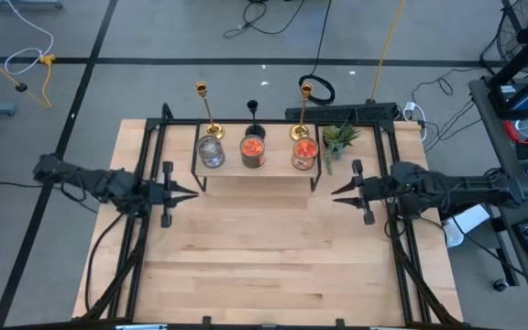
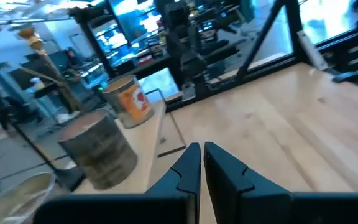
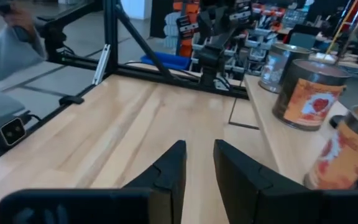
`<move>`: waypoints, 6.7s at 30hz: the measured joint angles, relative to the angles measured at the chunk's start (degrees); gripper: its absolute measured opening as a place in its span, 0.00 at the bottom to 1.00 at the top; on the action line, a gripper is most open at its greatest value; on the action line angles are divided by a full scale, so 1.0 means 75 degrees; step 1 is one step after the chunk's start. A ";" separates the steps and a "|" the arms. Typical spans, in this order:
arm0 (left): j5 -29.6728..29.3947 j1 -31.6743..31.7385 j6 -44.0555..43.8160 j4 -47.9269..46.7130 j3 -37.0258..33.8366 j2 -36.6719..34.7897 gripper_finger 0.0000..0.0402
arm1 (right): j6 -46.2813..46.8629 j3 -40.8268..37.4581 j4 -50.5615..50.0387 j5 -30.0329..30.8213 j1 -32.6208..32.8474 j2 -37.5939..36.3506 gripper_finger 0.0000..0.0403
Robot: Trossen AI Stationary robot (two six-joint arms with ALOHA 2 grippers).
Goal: Pick & Place candle stick holders
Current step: Return to Home Position
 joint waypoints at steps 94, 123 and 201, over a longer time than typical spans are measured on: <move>0.2569 0.2214 -0.1962 0.0655 -0.2393 -0.1684 0.06 | 0.0810 -0.3285 0.0863 -0.0746 -0.0339 -0.3641 0.19; 0.2572 0.2166 -0.1953 0.0713 -0.2396 -0.1684 0.06 | 0.0811 -0.3290 0.0906 -0.0752 -0.0333 -0.3640 0.19; 0.2581 0.1654 -0.1950 0.0716 -0.2387 -0.1684 0.06 | 0.0813 -0.3290 0.0905 -0.0752 -0.0330 -0.3639 0.19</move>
